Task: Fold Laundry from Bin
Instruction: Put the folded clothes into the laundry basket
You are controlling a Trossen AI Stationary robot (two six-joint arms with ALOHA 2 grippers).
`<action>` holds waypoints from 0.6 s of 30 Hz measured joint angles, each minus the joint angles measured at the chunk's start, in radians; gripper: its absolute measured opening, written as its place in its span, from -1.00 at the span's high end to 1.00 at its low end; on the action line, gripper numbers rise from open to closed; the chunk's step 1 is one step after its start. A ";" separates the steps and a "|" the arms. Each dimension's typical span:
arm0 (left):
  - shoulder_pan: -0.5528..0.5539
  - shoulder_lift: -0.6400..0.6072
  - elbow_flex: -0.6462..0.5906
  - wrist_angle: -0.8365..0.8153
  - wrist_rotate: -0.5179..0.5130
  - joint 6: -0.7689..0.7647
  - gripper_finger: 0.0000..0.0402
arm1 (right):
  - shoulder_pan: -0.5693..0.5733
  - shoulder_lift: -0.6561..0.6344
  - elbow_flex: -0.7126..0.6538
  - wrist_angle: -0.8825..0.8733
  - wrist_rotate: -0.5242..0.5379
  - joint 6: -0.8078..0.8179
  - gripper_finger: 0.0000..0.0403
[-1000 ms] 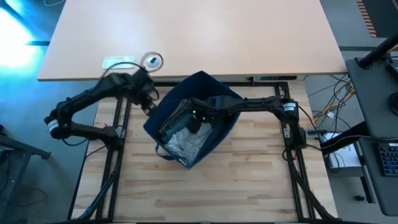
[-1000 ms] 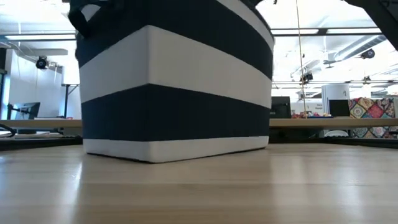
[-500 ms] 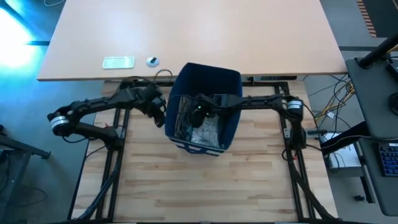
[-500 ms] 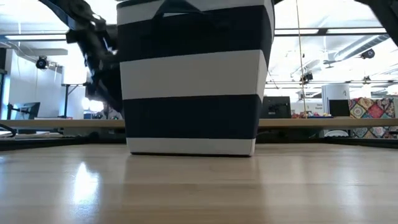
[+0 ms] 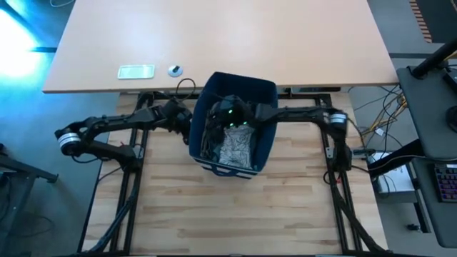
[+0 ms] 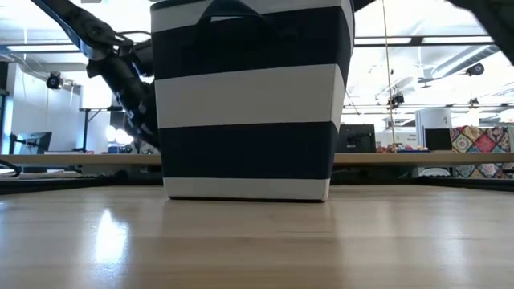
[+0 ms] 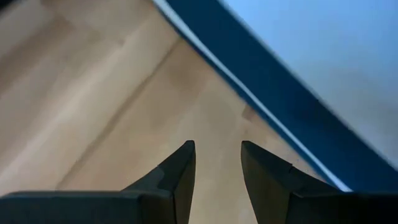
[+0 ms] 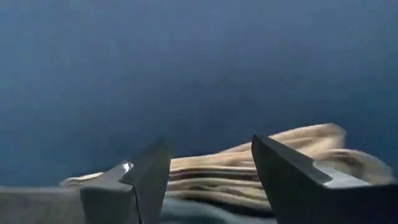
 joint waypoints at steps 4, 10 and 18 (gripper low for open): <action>-0.009 0.041 0.015 0.006 0.040 0.008 0.44 | 0.006 0.129 0.048 0.057 -0.032 -0.004 -0.09; -0.034 0.107 0.070 0.000 0.063 0.034 0.44 | 0.006 0.260 0.139 -0.157 -0.055 -0.072 -0.09; -0.044 0.121 0.128 -0.007 0.071 0.060 0.44 | 0.006 0.325 0.128 -0.287 -0.054 -0.132 -0.09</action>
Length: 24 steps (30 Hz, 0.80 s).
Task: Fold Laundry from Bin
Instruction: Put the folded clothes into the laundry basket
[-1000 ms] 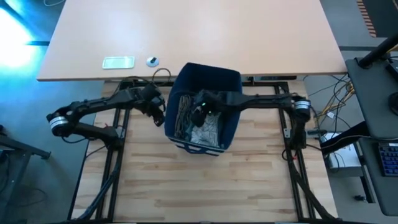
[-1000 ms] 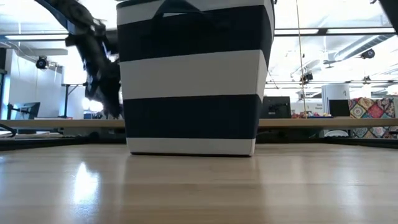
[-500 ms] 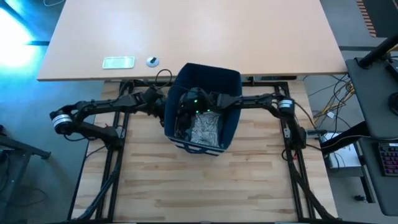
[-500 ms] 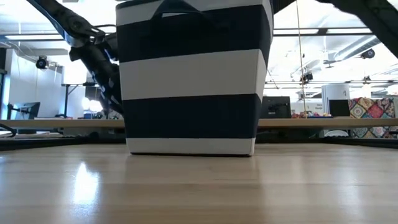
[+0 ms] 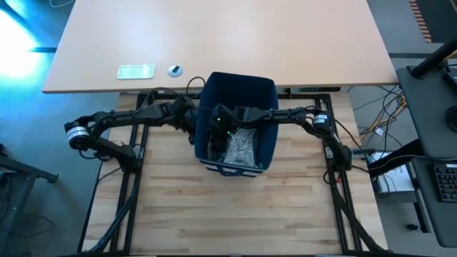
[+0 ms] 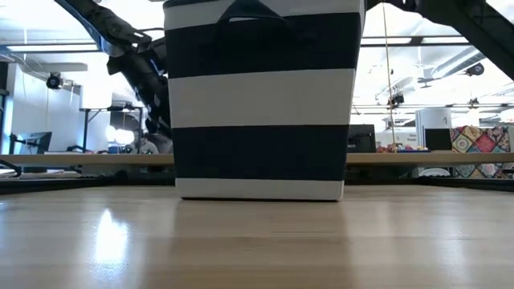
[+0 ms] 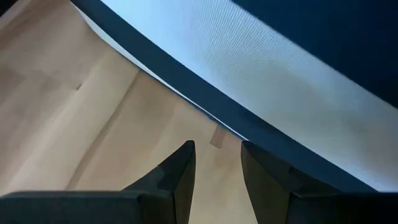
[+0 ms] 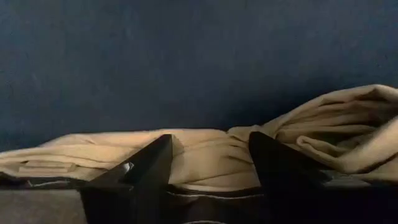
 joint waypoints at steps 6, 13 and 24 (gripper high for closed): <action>0.000 -0.015 0.045 -0.107 -0.095 0.041 0.44 | -0.002 -0.043 -0.009 -0.014 0.004 -0.033 -0.09; 0.002 -0.043 0.079 -0.177 -0.132 0.091 0.44 | -0.006 -0.267 0.013 -0.061 0.008 -0.018 -0.09; 0.003 -0.092 0.095 -0.169 -0.138 0.062 0.44 | -0.011 -0.436 0.016 -0.532 0.112 0.000 -0.09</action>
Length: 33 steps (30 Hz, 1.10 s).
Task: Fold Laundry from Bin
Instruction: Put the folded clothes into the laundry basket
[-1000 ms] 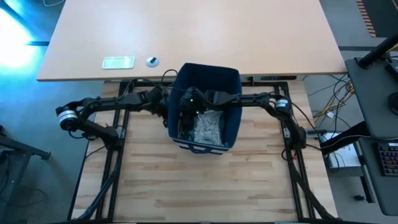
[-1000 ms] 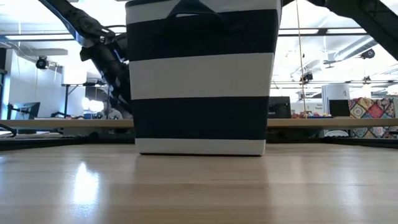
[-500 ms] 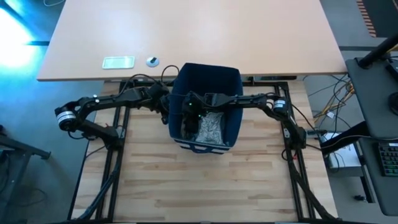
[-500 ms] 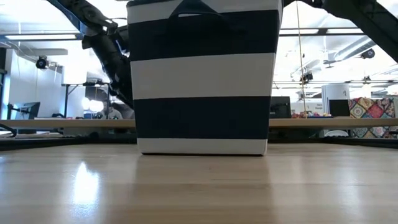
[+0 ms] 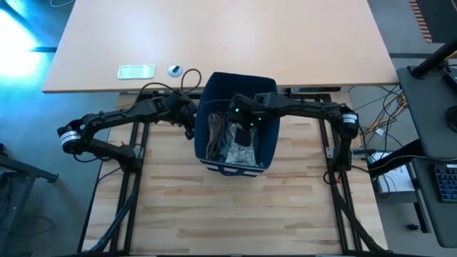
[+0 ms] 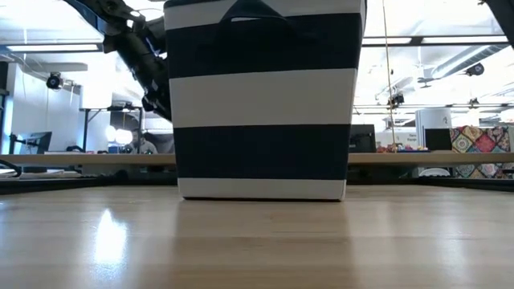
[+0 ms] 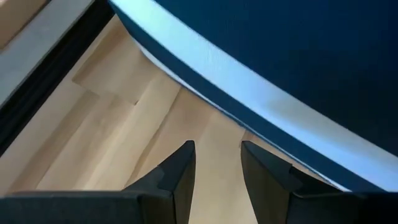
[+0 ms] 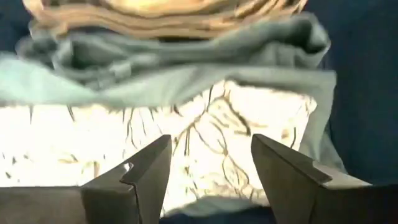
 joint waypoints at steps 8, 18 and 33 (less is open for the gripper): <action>-0.005 0.040 -0.012 0.125 0.010 0.027 0.44 | 0.000 0.200 -0.022 0.098 0.045 -0.099 -0.09; -0.011 0.055 0.030 0.121 -0.037 0.014 0.44 | -0.002 0.253 0.151 0.207 0.062 -0.165 -0.09; 0.093 0.001 0.396 -0.425 -0.104 -0.103 -0.11 | -0.025 -0.008 0.376 -0.240 0.240 0.330 -0.09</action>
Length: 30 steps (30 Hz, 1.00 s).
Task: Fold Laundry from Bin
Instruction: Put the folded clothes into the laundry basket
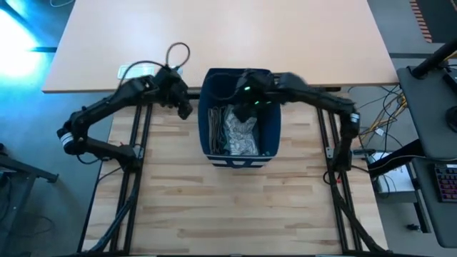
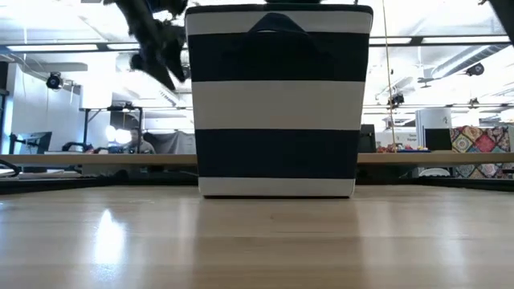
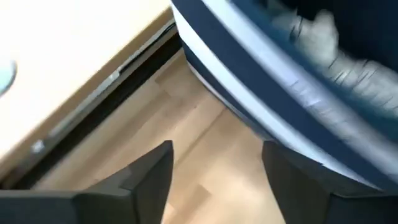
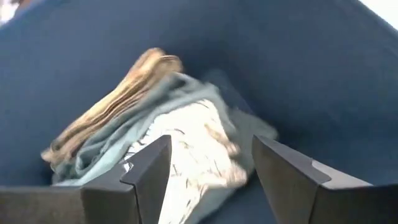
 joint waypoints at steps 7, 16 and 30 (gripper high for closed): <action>-0.003 0.000 0.219 -0.202 0.068 -0.341 -0.35 | 0.018 -0.183 -0.030 -0.248 0.012 0.382 -0.09; -0.018 0.036 0.227 -0.184 0.128 -0.490 -0.37 | 0.016 -0.251 -0.181 -0.356 -0.012 0.653 -0.09; -0.133 0.156 0.169 -0.070 0.080 -0.599 -0.28 | -0.031 -0.292 -0.591 -0.062 -0.135 0.626 0.05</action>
